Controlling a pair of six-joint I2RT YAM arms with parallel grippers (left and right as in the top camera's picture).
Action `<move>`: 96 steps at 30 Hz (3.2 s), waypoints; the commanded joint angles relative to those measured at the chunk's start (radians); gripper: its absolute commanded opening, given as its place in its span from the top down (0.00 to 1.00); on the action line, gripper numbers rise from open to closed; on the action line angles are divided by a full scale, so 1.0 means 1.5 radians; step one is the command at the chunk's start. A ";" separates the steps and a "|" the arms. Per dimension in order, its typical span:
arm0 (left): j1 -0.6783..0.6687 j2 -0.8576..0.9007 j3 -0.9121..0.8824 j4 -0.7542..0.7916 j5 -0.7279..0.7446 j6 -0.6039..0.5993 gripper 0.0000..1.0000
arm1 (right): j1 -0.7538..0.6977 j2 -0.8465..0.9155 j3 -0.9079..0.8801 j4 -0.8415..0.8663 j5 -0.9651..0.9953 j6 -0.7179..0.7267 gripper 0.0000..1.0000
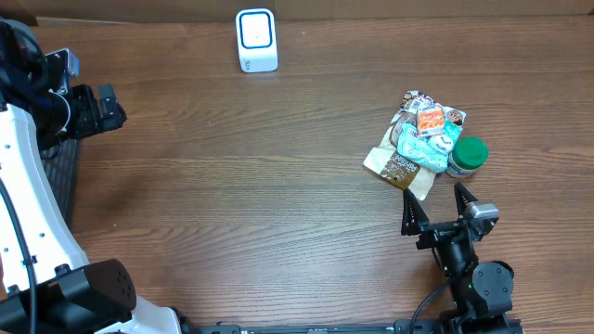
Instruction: Scan the item barcode
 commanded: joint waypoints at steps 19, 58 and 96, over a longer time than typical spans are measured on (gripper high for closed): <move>0.001 0.001 0.001 0.001 0.001 0.013 0.00 | -0.001 -0.007 -0.007 0.004 0.003 -0.005 0.00; -0.268 -0.263 -0.023 0.002 -0.003 0.013 0.00 | -0.001 -0.007 -0.007 0.004 0.003 -0.005 0.00; -0.344 -0.864 -0.993 0.966 -0.021 0.082 0.00 | -0.001 -0.007 -0.007 0.004 0.003 -0.005 0.00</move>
